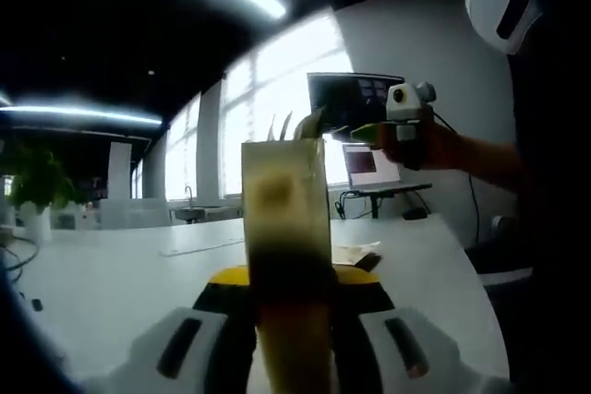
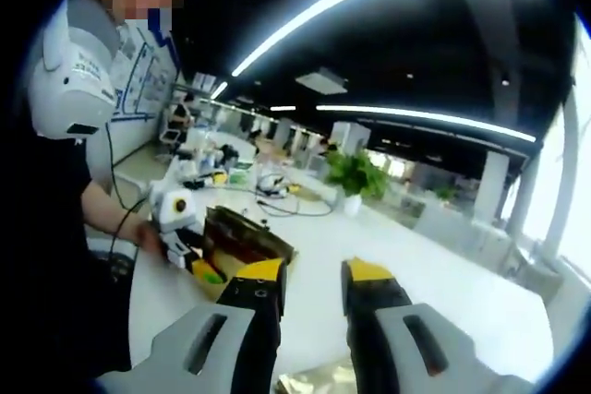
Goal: Extract single mask from mask box in order stack masks on table
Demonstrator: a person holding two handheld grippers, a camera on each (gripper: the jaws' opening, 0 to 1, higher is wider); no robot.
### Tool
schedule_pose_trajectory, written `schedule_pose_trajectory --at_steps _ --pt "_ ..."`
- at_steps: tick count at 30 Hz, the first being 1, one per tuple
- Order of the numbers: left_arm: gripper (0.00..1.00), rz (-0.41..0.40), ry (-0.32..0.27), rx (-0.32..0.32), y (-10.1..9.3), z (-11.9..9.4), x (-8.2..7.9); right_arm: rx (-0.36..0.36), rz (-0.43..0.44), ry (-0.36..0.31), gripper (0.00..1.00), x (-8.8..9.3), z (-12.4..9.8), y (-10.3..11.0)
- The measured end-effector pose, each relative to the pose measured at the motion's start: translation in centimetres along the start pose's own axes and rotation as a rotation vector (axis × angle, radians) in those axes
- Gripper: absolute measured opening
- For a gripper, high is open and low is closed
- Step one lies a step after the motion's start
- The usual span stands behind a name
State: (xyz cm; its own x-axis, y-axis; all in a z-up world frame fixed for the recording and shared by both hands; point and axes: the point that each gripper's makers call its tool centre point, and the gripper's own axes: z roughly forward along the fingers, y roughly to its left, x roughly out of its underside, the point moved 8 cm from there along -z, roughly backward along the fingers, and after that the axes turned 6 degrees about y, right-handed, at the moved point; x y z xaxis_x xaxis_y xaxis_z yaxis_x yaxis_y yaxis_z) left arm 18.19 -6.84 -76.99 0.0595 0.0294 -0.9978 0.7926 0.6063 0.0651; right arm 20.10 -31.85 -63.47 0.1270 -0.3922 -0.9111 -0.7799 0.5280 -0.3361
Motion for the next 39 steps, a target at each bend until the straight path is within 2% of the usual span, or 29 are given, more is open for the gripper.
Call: schedule_pose_trajectory --at_steps 8,21,39 --pt "0.32 0.001 0.001 0.000 0.0 0.0 0.0 -0.051 -0.067 0.018 0.21 -1.9 0.9 -0.3" --pt "0.32 0.004 0.002 0.000 0.1 0.0 0.1 -0.142 -0.152 0.045 0.19 -3.8 3.2 0.4" --pt "0.32 0.006 0.002 0.001 0.1 0.0 0.0 -0.303 -0.297 0.140 0.13 -5.9 6.5 1.2"
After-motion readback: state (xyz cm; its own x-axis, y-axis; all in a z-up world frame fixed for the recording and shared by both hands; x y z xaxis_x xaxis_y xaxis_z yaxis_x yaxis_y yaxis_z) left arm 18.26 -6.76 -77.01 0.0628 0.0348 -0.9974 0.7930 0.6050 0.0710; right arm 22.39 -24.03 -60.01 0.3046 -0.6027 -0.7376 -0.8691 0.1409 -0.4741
